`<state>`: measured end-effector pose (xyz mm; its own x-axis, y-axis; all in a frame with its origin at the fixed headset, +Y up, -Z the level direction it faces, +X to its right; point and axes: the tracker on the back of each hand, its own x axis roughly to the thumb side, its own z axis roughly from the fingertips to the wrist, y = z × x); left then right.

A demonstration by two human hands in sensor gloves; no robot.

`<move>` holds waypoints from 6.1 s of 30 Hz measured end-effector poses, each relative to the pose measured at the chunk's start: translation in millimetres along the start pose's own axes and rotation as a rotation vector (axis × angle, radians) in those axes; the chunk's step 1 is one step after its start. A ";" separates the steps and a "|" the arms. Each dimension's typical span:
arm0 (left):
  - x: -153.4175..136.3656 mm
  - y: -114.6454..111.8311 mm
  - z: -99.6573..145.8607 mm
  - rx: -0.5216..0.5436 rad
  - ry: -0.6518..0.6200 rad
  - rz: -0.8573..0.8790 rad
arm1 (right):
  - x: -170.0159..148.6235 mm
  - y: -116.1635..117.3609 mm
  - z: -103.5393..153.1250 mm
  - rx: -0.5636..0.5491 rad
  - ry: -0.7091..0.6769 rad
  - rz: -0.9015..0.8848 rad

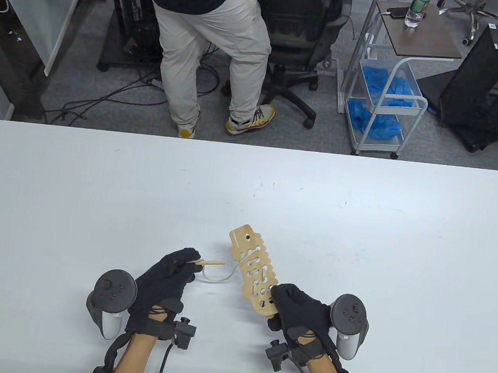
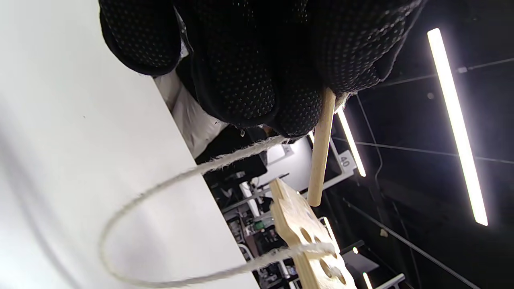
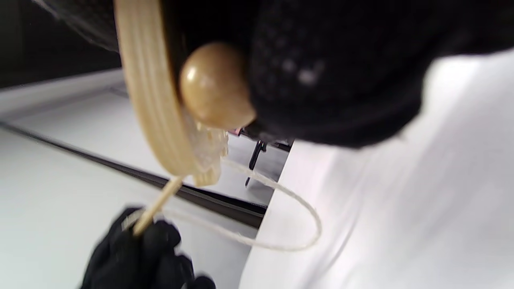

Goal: Remove rope from all holes on crocodile lacing toy

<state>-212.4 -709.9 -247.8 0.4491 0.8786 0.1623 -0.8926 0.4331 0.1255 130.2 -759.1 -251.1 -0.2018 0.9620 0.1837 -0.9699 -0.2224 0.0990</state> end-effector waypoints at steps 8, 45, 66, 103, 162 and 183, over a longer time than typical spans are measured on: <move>3.7 -3.5 1.2 0.002 -0.019 -0.037 | 8.5 16.2 -2.3 0.148 -0.090 0.199; 6.9 3.2 5.1 0.092 -0.045 -0.073 | -11.9 13.3 -2.8 0.126 0.022 -0.347; -11.3 -19.0 -4.2 -0.195 0.028 0.122 | 3.4 25.0 -1.4 0.258 -0.050 -0.490; -4.0 -10.3 -1.0 -0.114 0.020 0.098 | -5.8 -3.6 -2.9 0.049 -0.009 -0.365; -15.8 -18.6 2.0 -0.163 0.185 0.290 | 1.2 12.5 -1.2 0.171 -0.077 -0.463; -16.5 -37.5 -1.2 -0.418 0.140 0.625 | 9.0 34.1 -0.1 0.376 -0.113 -0.450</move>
<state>-186.3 -740.4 -256.4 -0.1291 0.9905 -0.0476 -0.9325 -0.1376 -0.3339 95.2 -758.0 -246.1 0.2541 0.9563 0.1445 -0.8379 0.1430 0.5268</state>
